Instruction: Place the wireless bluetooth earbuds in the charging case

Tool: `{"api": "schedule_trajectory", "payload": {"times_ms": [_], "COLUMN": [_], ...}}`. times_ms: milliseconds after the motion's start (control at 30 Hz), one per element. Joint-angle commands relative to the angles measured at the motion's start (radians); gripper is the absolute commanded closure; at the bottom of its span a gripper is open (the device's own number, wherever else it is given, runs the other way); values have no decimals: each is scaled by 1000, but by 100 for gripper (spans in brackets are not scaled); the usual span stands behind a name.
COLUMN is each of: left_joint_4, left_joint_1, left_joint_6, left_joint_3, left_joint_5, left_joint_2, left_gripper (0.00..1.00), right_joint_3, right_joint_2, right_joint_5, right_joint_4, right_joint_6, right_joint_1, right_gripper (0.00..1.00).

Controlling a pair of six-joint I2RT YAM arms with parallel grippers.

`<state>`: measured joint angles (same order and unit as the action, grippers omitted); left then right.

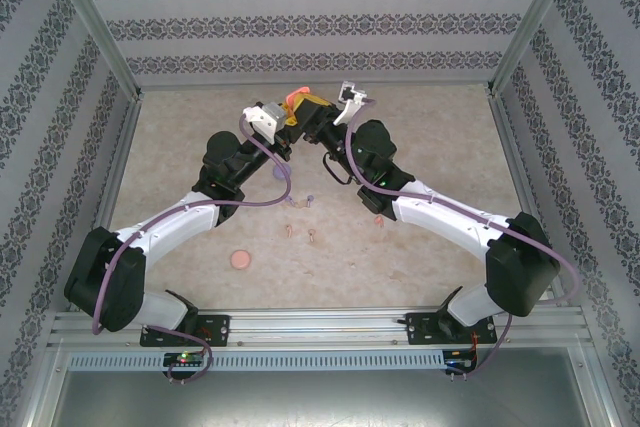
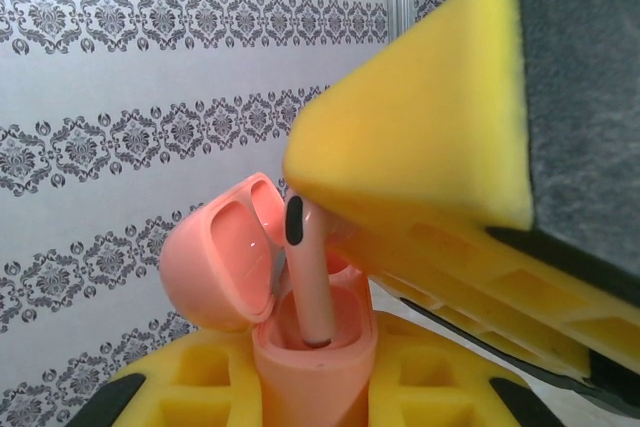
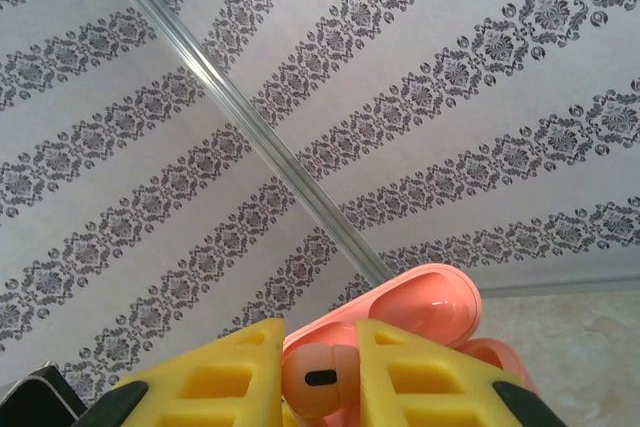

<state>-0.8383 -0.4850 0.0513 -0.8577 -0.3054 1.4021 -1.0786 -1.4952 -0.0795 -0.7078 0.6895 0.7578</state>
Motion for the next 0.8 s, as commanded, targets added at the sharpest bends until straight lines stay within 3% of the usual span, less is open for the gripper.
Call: {"api": "schedule_trajectory", "payload": {"times_ms": [0, 600, 767], "left_joint_4": [-96, -38, -28], "left_joint_1": [-27, -37, -42], "left_joint_6": [-22, -11, -7], "left_joint_3": [-20, -41, -40], "left_joint_5": [-102, -115, -113], "left_joint_2": [-51, -96, -94], "left_gripper": [100, 100, 100], "right_joint_3": [19, 35, 25], "right_joint_2": [-10, 17, 18], "right_joint_5": [11, 15, 3], "right_joint_4": [28, 150, 183], "right_joint_6": [-42, -168, -160], "right_joint_1": [27, 43, 43], "right_gripper": [78, 78, 72]}}
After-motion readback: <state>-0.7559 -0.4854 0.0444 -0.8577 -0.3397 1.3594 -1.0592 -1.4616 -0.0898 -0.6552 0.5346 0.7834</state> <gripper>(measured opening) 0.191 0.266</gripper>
